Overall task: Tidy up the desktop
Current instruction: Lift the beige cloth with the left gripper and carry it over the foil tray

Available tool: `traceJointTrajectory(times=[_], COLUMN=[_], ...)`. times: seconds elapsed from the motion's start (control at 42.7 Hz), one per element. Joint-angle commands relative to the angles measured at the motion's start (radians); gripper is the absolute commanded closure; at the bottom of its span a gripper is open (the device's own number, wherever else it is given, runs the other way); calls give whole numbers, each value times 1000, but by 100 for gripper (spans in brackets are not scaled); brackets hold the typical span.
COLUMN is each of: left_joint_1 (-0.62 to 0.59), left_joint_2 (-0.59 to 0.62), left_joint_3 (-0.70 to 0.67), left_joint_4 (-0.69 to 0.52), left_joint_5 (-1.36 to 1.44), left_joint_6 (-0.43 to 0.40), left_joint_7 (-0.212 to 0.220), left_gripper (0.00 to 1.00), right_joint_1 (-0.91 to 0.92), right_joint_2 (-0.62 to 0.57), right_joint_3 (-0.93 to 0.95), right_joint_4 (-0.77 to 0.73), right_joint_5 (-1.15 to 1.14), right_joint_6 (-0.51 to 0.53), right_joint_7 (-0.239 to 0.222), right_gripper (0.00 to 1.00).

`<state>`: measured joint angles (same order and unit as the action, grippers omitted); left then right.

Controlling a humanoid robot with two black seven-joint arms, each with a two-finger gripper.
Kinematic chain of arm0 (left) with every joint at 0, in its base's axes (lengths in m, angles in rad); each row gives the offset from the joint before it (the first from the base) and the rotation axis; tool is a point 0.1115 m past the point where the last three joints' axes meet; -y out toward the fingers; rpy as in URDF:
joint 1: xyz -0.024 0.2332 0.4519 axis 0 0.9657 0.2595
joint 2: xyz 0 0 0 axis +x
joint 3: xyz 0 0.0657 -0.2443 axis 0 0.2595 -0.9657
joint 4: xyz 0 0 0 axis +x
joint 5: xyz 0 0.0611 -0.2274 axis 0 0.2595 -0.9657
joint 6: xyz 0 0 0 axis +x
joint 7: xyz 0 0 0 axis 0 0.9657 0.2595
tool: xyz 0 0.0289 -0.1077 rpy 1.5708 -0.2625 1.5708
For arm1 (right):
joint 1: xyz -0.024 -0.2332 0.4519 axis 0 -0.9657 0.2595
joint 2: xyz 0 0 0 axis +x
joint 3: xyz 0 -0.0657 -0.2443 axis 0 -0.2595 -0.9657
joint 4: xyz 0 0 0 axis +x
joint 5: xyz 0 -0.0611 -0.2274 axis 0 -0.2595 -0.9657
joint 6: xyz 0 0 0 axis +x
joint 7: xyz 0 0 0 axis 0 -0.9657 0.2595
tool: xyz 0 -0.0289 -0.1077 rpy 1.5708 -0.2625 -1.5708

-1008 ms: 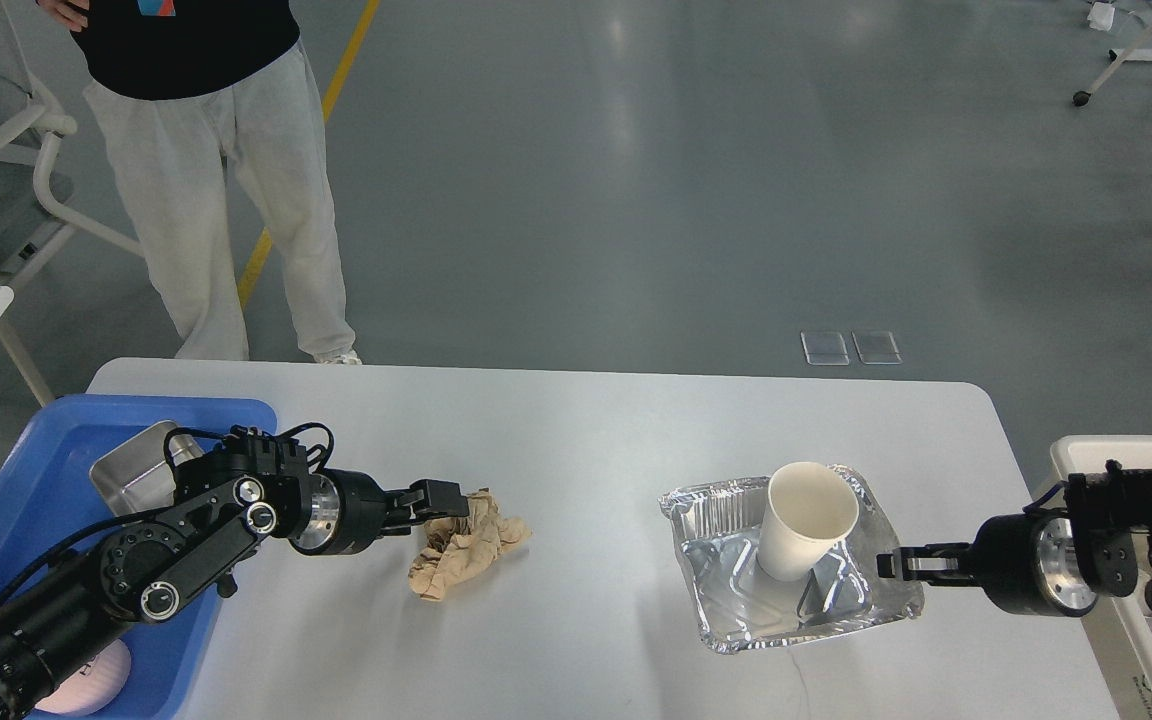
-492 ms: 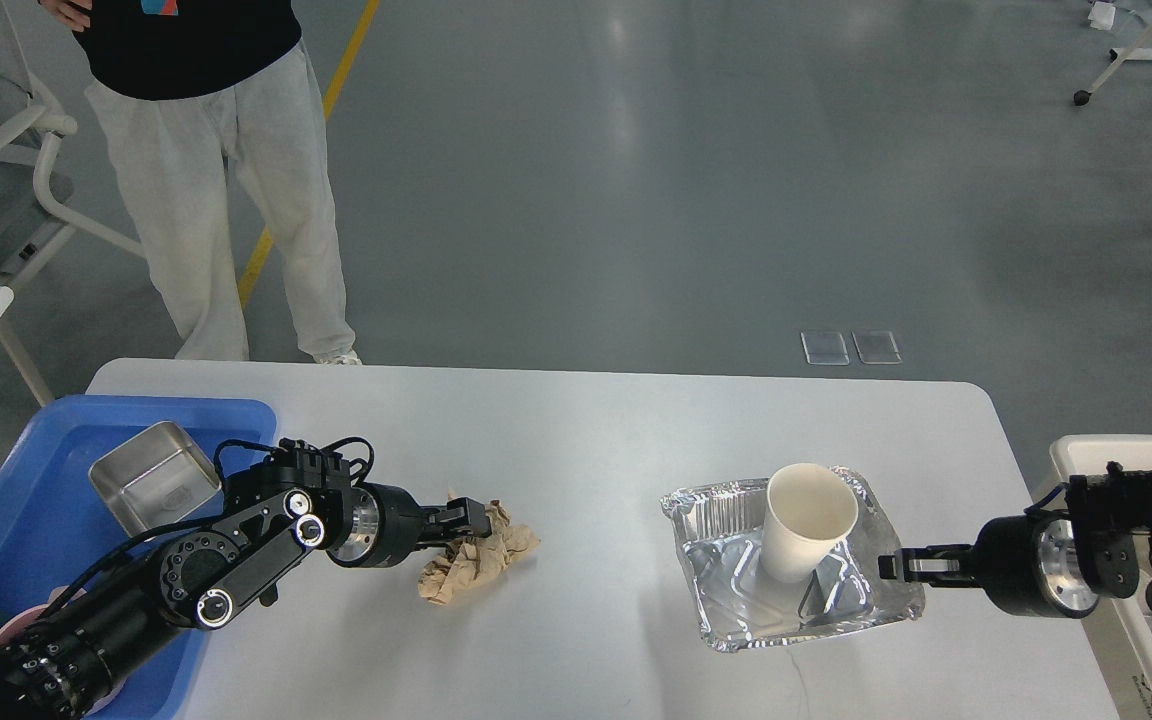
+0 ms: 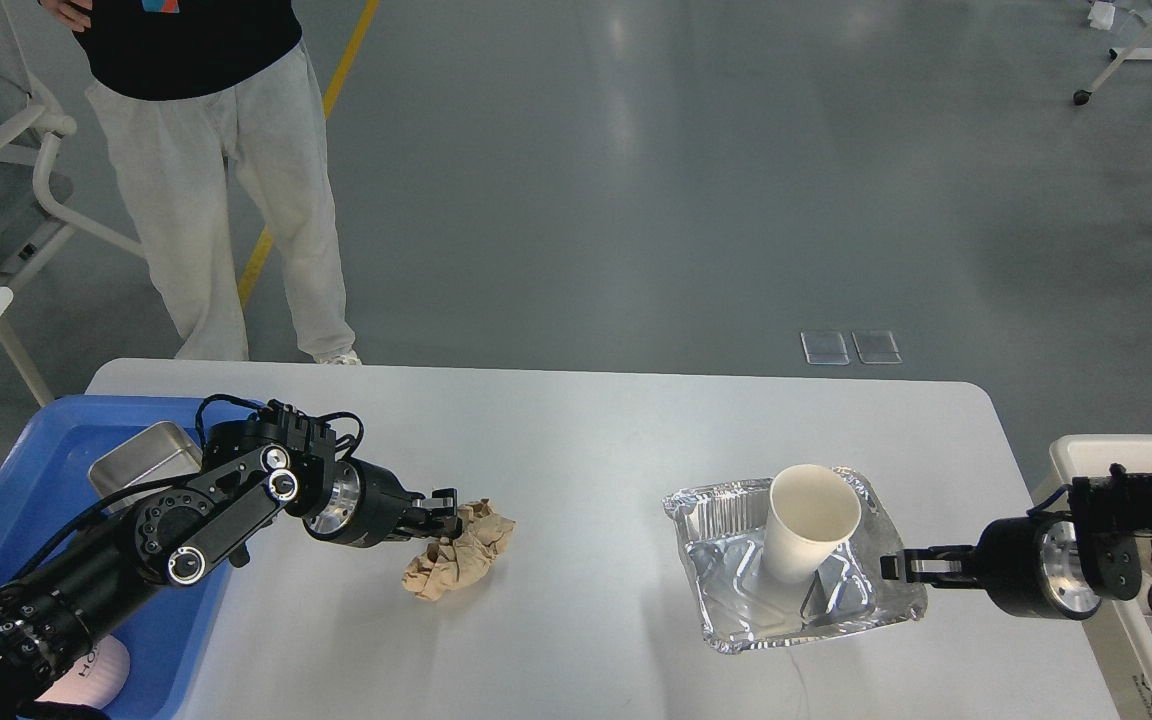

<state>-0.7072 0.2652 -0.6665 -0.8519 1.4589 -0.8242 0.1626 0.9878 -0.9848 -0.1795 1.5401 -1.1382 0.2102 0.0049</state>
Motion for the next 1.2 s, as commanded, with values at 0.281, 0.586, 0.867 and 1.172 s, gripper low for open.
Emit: traceJointTrajectory(times=[0.281,0.586,0.867,1.172], left_joint_1=[-89,-103,-95,-107], left_joint_2=[273,608,730,784], left_joint_3=[-16,-185,-295,-361], left_joint_4=[-138,-306,-352,-374], left_joint_5=[-132,-331,-426,-480], left_joint_6=[-136,-136,-136,-136], left_joint_7=[1,3,3,1], left_gripper=[100,100,100,100], right_joint_1=[-1,-5,-3,-3], right_joint_2=[2,14,18,18], right_joint_3=[2,8,12,14], right_joint_4=[2,0,0,0], right_joint_5=[0,0,0,0], right_joint_6=[-6,-11,-11,-11], right_joint_7=[1,1,0,1], right_gripper=[100,100,100,100])
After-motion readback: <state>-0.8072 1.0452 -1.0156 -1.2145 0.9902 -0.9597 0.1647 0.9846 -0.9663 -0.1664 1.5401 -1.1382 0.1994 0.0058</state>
